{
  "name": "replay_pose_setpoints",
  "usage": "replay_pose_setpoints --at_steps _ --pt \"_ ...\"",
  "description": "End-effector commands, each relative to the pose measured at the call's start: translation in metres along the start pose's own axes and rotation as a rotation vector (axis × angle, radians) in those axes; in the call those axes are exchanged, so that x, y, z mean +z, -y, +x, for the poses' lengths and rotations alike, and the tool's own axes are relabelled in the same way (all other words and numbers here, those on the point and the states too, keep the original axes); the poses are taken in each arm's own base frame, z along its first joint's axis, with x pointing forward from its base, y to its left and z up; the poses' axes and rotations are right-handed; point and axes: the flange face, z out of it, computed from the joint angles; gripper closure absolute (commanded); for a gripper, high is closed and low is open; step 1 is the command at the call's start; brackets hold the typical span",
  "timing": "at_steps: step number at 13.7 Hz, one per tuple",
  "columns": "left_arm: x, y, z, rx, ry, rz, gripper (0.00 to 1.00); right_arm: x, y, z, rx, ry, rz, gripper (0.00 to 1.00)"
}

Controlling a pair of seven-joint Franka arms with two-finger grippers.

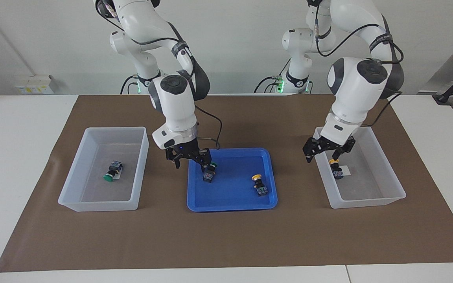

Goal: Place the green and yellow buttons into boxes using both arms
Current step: 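Reach both grippers back to the remaining buttons in the blue tray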

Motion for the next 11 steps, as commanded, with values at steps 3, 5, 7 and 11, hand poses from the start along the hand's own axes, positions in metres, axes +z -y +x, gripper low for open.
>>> replay_pose_setpoints --at_steps 3,5,7,11 --pt "0.038 -0.061 -0.028 -0.068 -0.069 -0.050 0.09 0.058 0.039 -0.026 0.019 -0.016 -0.046 0.00" --pt "0.073 -0.087 -0.039 -0.141 -0.121 -0.105 0.13 0.066 0.035 -0.032 0.020 0.004 -0.066 0.00" --pt "0.101 -0.101 -0.043 -0.142 -0.133 -0.128 0.16 0.073 0.032 -0.038 0.060 0.015 -0.074 0.00" --pt "0.136 -0.111 -0.043 -0.144 -0.162 -0.164 0.21 0.072 0.033 -0.037 0.082 0.015 -0.059 1.00"
